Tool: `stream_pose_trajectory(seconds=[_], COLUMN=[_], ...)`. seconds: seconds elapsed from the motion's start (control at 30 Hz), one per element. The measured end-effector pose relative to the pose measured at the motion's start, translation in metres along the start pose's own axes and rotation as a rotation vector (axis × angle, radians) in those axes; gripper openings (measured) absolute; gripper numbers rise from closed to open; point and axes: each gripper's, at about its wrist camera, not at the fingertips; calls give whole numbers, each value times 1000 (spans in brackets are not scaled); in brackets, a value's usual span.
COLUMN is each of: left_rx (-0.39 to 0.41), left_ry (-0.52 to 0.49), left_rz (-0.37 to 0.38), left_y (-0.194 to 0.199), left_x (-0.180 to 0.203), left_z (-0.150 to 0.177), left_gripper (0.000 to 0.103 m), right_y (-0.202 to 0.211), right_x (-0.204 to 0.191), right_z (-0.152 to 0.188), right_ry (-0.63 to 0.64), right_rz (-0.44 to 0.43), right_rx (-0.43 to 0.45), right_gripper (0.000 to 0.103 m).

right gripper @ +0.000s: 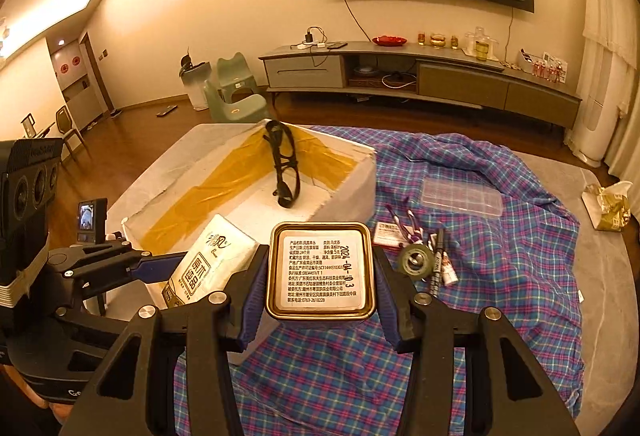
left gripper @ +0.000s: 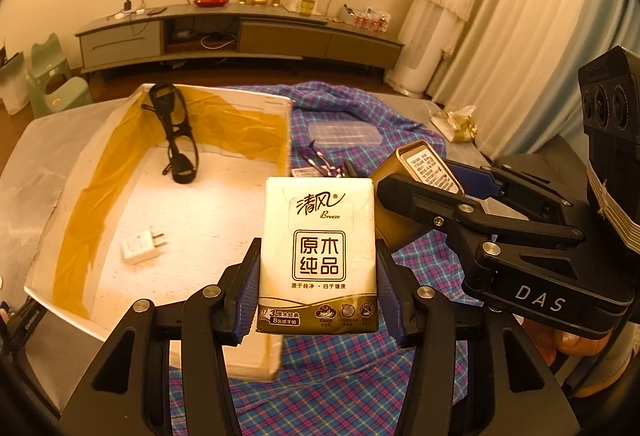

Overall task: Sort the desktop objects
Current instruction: 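Carry the tissue pack and gold tin over the cardboard box with both tools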

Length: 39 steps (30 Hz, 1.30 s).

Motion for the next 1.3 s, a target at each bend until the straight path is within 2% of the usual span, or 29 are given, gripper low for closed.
stream_pose_trajectory(seconds=[0.4, 0.93, 1.3], left_rx=[12, -83, -145], left_ry=[79, 179, 257], left_rz=[-3, -26, -15], left_y=[-1, -33, -54], left_x=[-32, -71, -94], left_z=[-4, -3, -6], left_gripper=[54, 54, 54], right_y=[-15, -55, -100], right_x=[-22, -33, -34], right_z=[-24, -46, -59], right_ry=[30, 59, 70], right_rz=[-28, -58, -70], right_rx=[-8, -62, -141], right_gripper=[50, 50, 50])
Point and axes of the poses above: each gripper's, at about its wrist camera, not at the fingertips, and y roughly against the way its jaws point, x to its right, z to its underside, and after that the axes turned 9 degrees about -z, right-handed
